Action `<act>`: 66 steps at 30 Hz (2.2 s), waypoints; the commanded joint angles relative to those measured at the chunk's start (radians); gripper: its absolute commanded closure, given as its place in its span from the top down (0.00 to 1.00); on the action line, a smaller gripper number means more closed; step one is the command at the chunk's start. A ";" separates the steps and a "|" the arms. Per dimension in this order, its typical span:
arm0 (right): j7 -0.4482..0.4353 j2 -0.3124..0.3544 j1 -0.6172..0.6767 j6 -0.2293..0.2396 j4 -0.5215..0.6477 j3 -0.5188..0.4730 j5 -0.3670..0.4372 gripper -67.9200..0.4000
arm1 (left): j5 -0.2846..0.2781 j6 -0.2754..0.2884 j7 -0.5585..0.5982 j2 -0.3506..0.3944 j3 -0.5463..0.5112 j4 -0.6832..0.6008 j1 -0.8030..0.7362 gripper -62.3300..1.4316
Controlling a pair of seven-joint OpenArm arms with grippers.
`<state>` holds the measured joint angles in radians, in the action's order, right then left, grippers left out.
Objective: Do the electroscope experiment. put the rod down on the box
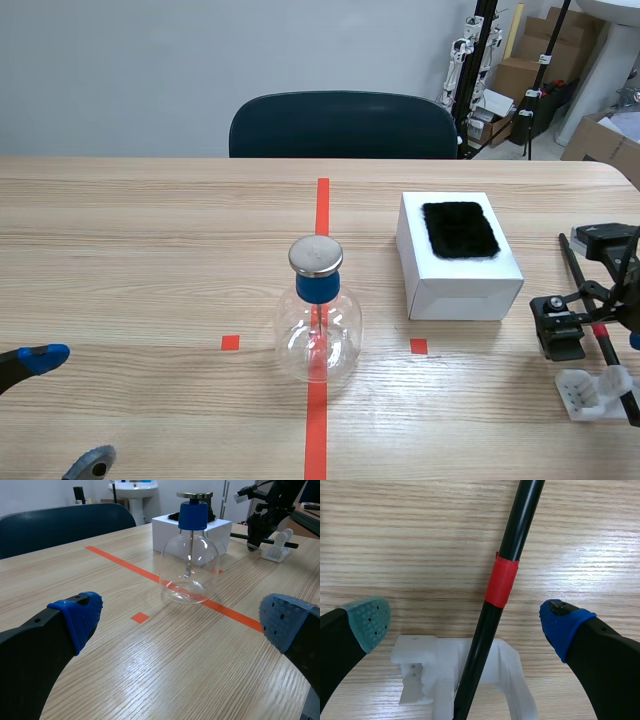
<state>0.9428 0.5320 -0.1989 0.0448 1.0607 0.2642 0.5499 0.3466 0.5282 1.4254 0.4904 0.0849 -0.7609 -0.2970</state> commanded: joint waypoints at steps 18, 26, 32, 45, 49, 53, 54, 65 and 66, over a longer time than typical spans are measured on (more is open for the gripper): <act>-0.006 0.016 -0.014 0.000 0.012 -0.001 0.003 0.90 | -0.010 0.006 0.017 0.009 -0.006 -0.005 -0.002 1.00; -0.006 0.016 -0.014 0.000 0.012 -0.001 0.003 0.90 | -0.010 0.006 0.017 0.009 -0.006 -0.005 -0.002 1.00; -0.006 0.016 -0.014 0.000 0.012 -0.001 0.003 0.90 | -0.010 0.006 0.017 0.009 -0.006 -0.005 -0.002 1.00; -0.006 0.016 -0.014 0.000 0.012 -0.001 0.003 1.00 | -0.010 0.006 0.017 0.009 -0.006 -0.005 -0.002 1.00; -0.006 0.016 -0.014 0.000 0.012 -0.001 0.003 1.00 | -0.010 0.006 0.017 0.009 -0.006 -0.005 -0.002 1.00; -0.006 0.016 -0.014 0.000 0.012 -0.001 0.003 1.00 | -0.010 0.006 0.017 0.009 -0.006 -0.005 -0.002 1.00; -0.006 0.016 -0.014 0.000 0.012 -0.001 0.003 1.00 | -0.010 0.006 0.017 0.009 -0.006 -0.005 -0.002 1.00; -0.006 0.016 -0.014 0.000 0.012 -0.001 0.003 1.00 | -0.010 0.006 0.017 0.009 -0.006 -0.005 -0.002 1.00; -0.006 0.016 -0.014 0.000 0.012 -0.001 0.003 1.00 | -0.010 0.006 0.017 0.009 -0.006 -0.005 -0.002 1.00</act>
<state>0.9428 0.5320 -0.1989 0.0448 1.0607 0.2642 0.5499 0.3466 0.5282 1.4254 0.4904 0.0849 -0.7609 -0.2970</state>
